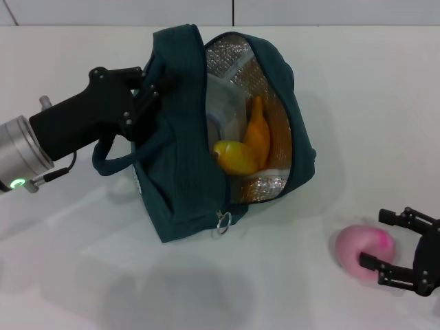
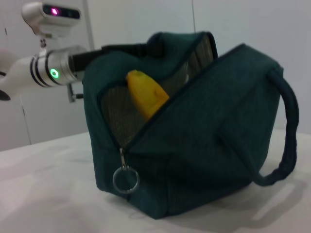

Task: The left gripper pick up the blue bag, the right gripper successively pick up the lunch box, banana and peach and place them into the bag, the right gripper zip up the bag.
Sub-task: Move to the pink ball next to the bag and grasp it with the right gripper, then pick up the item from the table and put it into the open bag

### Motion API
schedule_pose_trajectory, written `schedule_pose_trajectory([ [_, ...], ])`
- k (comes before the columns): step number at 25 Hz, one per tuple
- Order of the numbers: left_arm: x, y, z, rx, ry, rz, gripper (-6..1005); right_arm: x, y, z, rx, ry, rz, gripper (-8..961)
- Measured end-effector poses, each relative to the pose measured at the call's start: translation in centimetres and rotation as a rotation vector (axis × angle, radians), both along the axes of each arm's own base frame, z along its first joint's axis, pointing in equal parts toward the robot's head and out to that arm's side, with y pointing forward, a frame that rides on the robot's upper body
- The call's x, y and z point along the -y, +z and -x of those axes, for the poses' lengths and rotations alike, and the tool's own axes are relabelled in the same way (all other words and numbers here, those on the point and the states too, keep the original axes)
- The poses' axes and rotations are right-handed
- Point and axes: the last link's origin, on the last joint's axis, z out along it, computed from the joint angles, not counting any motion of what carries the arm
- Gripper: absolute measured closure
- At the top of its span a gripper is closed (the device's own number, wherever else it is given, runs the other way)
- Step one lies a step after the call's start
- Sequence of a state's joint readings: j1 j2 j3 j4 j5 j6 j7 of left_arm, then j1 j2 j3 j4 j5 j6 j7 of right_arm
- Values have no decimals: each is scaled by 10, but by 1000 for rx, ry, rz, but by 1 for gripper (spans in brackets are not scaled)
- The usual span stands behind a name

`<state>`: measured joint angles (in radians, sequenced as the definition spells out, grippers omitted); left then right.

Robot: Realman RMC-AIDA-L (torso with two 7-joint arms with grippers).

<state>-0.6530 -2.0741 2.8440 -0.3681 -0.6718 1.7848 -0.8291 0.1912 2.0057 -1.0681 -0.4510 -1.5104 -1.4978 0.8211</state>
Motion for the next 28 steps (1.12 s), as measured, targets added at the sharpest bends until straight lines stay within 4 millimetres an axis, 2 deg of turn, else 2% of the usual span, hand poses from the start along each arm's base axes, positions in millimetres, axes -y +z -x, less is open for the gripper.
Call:
schedule_pose_trajectory([
  [12,1,-1,0,2,2,0,930,-7,-3,4,5,8,37,259],
  [16,1,-1,0,6,3,0,930,-9,0,3,-10,-25,46,495],
  [22,2,-1,0,10,-1,2,930,-10,9,9,-51,2,21,686],
  [26,2,-1,0,12,-1,2,930,-13,36,20,-189,54,-116,756],
  [28,2,-1,-1,13,-2,3,930,-14,52,31,-309,101,-208,781],
])
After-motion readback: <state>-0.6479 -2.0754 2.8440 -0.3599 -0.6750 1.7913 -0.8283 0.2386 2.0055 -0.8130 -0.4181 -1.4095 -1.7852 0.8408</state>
